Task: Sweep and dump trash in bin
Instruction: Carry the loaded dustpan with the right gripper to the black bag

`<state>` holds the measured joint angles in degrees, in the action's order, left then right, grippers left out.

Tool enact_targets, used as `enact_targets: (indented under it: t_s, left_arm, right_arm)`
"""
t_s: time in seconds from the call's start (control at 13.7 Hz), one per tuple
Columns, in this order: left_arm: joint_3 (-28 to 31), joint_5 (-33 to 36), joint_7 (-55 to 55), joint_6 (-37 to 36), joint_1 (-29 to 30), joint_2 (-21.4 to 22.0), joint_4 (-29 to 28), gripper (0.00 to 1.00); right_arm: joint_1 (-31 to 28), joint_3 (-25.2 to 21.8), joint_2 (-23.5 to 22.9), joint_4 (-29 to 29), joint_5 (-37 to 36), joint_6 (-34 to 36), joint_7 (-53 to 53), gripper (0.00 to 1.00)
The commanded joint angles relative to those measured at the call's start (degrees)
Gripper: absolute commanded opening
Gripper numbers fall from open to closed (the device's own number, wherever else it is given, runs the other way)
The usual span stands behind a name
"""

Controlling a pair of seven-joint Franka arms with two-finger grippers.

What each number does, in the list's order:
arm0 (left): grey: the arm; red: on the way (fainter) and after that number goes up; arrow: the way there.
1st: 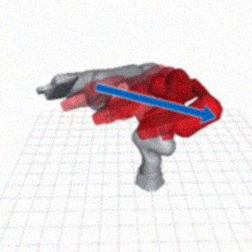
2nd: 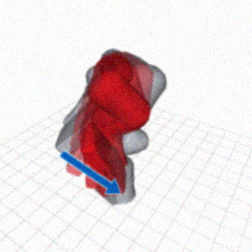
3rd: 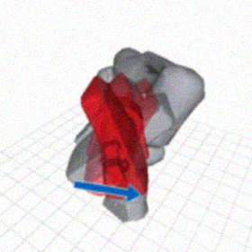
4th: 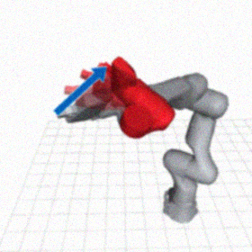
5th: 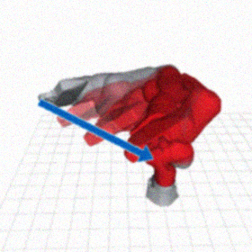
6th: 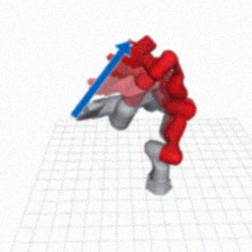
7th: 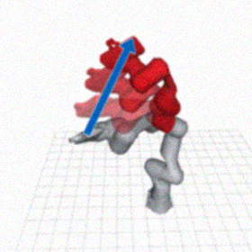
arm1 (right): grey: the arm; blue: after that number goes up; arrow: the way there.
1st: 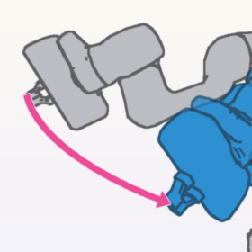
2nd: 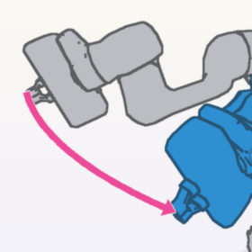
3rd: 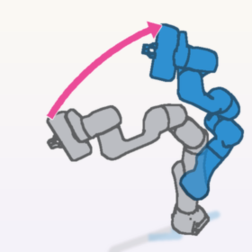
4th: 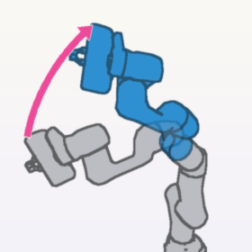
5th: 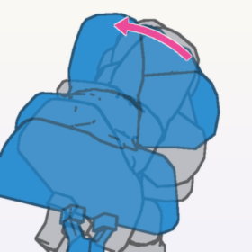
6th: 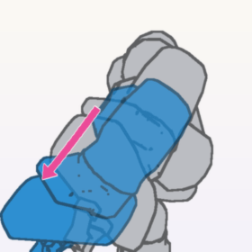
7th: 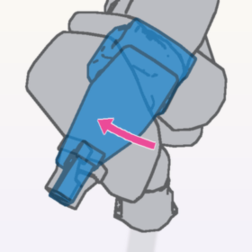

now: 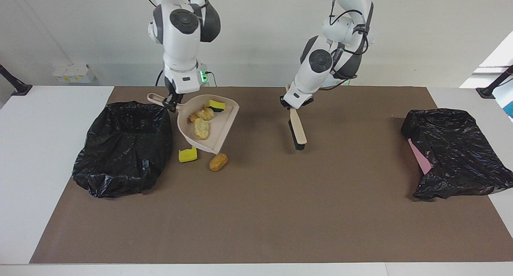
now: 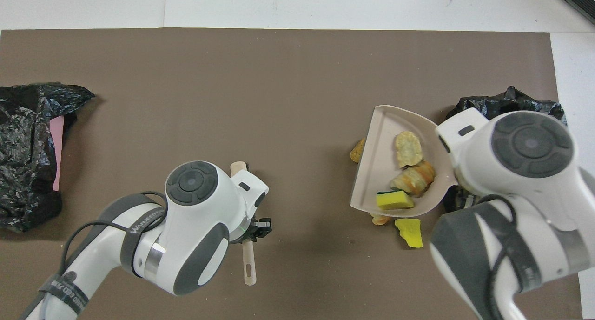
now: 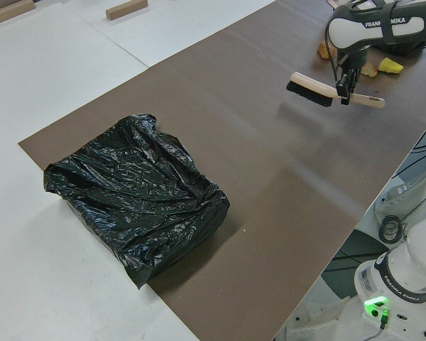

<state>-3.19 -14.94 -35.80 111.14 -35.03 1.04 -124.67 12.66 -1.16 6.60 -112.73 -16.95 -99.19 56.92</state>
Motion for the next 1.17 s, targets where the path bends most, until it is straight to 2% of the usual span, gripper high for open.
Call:
enact_targets:
  t_s: [0.0, 0.22, 0.51, 0.58, 0.66, 0.73, 0.88, 1.09]
  left_arm:
    - [0.82, 0.96, -7.07, 0.73, -5.99, 2.39, -3.64, 0.0]
    - [0.82, 0.96, -11.38, 6.08, -11.8, 4.4, -9.44, 0.0]
    - [0.82, 0.96, -14.2, 12.15, -14.53, 6.6, -15.68, 0.0]
    - [0.82, 0.96, -13.16, 11.82, -14.01, 6.08, -15.0, 0.36]
    - [0.91, 0.88, -12.54, 12.25, -13.75, 5.73, -14.38, 0.99]
    - [1.26, 0.87, -12.45, 11.73, -13.31, 5.64, -13.33, 1.0]
    - [1.44, 1.57, -10.27, 11.55, -8.85, 4.77, -10.7, 1.0]
    - [1.44, 4.64, -6.57, 11.29, -3.04, 1.78, -5.34, 1.0]
  right_arm:
    - [-7.71, 0.28, 1.48, -0.56, 1.04, -1.44, 9.68, 0.0]
    - [-14.74, 0.28, 1.4, -1.26, -2.45, -5.37, 16.63, 0.0]
    - [-22.66, 0.28, 1.83, -3.88, -11.15, -14.94, 24.79, 0.0]
    - [-24.07, 0.28, 2.44, -5.03, -12.22, -17.59, 26.04, 0.0]
    - [-25.13, 0.28, 3.15, -6.52, -13.97, -19.35, 26.23, 0.0]
    - [-25.31, 0.19, 3.85, -7.49, -16.95, -20.07, 26.23, 0.0]
    - [-24.88, 0.28, 4.21, -8.29, -22.75, -20.69, 25.53, 0.0]
    - [-24.79, 0.28, 2.64, -9.44, -26.99, -21.22, 14.32, 0.0]
